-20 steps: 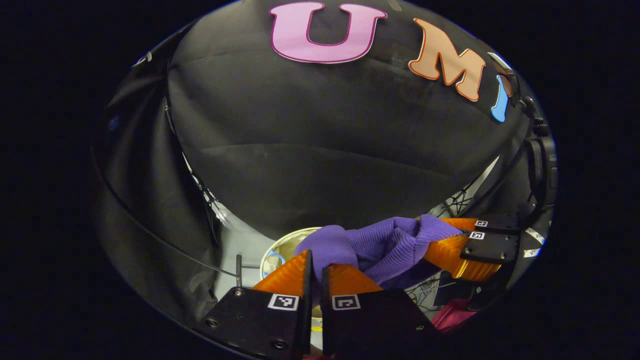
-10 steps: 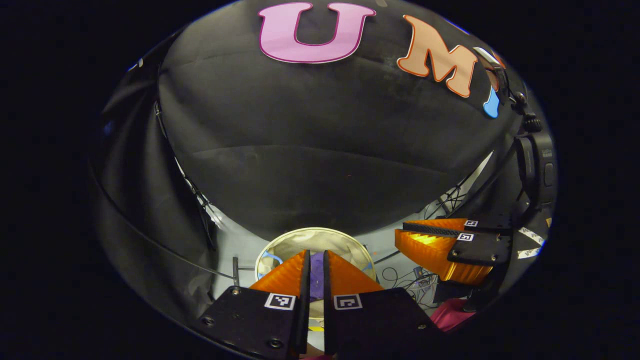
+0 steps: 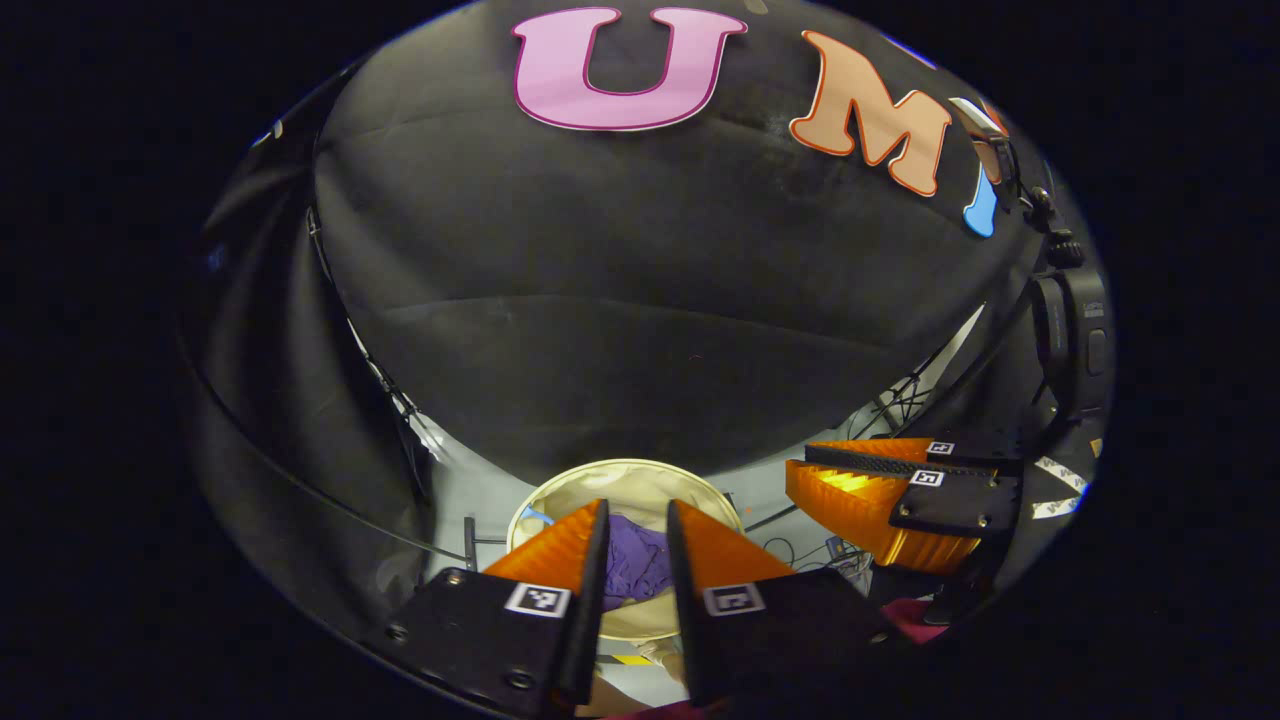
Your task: Grasp the clothes on the hanger with both hands and then place them into the laundry hamper below.
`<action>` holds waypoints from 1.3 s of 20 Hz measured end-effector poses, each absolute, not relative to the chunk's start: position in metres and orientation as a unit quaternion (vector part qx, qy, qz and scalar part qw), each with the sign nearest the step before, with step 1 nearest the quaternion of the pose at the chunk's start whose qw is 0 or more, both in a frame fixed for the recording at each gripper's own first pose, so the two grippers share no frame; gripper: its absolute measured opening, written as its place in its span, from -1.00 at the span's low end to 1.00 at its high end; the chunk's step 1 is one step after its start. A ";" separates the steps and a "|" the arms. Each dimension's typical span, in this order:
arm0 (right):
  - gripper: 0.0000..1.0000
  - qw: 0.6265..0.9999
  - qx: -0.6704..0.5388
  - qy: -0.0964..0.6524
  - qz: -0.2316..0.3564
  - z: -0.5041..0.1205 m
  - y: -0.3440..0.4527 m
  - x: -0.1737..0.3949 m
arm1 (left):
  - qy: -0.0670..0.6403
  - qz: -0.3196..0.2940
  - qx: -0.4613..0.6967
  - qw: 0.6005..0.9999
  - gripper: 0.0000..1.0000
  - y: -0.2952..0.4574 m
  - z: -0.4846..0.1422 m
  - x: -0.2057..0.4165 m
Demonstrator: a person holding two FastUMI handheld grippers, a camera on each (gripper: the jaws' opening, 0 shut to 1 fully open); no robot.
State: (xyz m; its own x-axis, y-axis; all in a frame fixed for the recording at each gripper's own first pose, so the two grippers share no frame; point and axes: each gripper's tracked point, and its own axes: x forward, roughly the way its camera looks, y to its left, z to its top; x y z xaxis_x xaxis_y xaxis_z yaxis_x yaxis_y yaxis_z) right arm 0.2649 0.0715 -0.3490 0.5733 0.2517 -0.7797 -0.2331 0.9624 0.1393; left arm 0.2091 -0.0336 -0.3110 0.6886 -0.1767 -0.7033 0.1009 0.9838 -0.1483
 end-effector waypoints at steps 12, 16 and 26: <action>1.00 0.891 0.030 0.441 0.106 -0.346 0.050 0.269 | 0.375 -0.037 -0.049 0.925 0.95 -0.016 -0.310 0.210; 0.99 0.893 0.026 0.438 0.104 -0.344 0.047 0.268 | 0.372 -0.037 -0.038 0.927 0.94 -0.019 -0.305 0.207; 0.99 0.904 0.034 0.419 0.072 -0.325 0.036 0.259 | 0.344 -0.037 -0.025 0.938 0.94 -0.014 -0.287 0.198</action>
